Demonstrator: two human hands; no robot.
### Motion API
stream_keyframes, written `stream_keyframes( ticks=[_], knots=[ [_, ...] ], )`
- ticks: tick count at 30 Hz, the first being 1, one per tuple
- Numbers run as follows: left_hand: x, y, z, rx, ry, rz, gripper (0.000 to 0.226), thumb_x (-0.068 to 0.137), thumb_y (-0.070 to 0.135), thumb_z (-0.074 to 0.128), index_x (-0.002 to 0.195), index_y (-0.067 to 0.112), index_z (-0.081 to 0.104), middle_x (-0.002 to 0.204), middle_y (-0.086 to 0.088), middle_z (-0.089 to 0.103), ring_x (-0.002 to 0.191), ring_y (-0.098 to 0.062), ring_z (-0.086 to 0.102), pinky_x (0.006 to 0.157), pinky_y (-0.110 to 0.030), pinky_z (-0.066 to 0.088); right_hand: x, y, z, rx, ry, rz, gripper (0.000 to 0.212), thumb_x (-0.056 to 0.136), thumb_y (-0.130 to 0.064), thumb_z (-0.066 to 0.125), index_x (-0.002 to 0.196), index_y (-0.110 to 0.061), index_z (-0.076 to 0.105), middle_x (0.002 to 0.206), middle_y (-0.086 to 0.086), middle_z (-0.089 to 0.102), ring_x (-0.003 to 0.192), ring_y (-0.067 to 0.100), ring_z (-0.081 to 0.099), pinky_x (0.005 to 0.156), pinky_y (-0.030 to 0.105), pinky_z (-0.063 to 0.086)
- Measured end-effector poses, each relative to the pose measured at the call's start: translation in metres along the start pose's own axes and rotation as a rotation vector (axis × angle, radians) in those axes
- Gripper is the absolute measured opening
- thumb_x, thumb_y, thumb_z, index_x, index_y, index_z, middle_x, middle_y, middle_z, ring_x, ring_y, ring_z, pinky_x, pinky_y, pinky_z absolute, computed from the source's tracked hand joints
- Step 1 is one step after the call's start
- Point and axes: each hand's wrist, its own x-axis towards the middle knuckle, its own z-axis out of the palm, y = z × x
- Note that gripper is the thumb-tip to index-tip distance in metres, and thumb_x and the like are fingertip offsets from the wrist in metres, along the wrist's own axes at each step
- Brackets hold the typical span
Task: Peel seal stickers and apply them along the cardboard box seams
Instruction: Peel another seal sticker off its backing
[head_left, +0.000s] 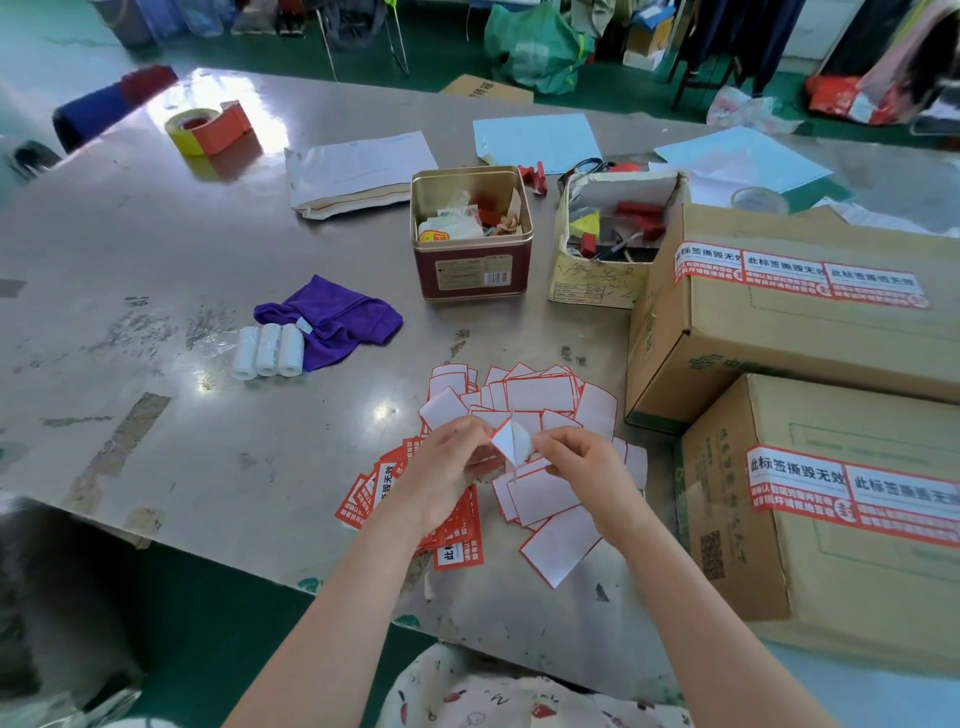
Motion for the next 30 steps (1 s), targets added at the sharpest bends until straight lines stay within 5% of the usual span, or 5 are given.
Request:
stream_keyframes(
  ticks=[9,16,21,27,30],
  knots=[
    [0.023,-0.01,0.019,0.095,0.209,-0.34,0.018,0.097,0.018,0.044,0.111,0.007,0.048,0.106,-0.014,0.061,0.093,-0.028,0.067,0.07,-0.03,0.059,-0.01,0.002,-0.015,0.04,0.022,-0.074,0.02,0.092,-0.026,0.055,0.078,-0.017,0.066,0.136,-0.009,0.052,0.128,0.012,0.042,0.11,0.042,0.031],
    [0.034,-0.019,0.03,0.462,0.29,-0.313,0.016,0.098,0.016,0.038,0.106,0.005,0.048,0.09,-0.014,0.054,0.072,-0.022,0.061,0.052,-0.021,0.044,-0.017,0.0,-0.025,0.128,0.008,-0.132,0.025,0.092,-0.022,0.054,0.07,-0.014,0.062,0.132,-0.01,0.056,0.124,0.009,0.046,0.108,0.04,0.032],
    [0.032,-0.02,0.034,0.694,0.129,-0.301,0.016,0.098,0.014,0.041,0.106,0.008,0.053,0.076,-0.008,0.056,0.054,-0.013,0.048,0.048,-0.02,0.037,-0.02,0.002,-0.035,0.199,0.038,-0.153,0.025,0.095,-0.02,0.046,0.077,-0.019,0.064,0.106,-0.007,0.071,0.109,0.008,0.06,0.101,0.035,0.042],
    [0.033,-0.013,0.033,0.568,0.013,-0.32,0.016,0.096,0.006,0.042,0.102,0.014,0.054,0.077,-0.009,0.062,0.059,-0.013,0.052,0.049,-0.019,0.039,-0.024,0.008,-0.049,0.316,0.259,-0.142,0.019,0.095,-0.015,0.048,0.087,-0.01,0.064,0.09,0.013,0.069,0.089,0.027,0.066,0.087,0.034,0.054],
    [0.035,-0.008,0.035,0.482,-0.007,-0.303,0.024,0.093,-0.003,0.042,0.091,0.012,0.061,0.097,-0.012,0.06,0.069,-0.016,0.058,0.051,-0.018,0.046,-0.025,0.009,-0.057,0.345,0.333,-0.144,0.019,0.096,-0.019,0.047,0.086,-0.014,0.062,0.086,0.008,0.068,0.082,0.017,0.066,0.075,0.021,0.053]
  ],
)
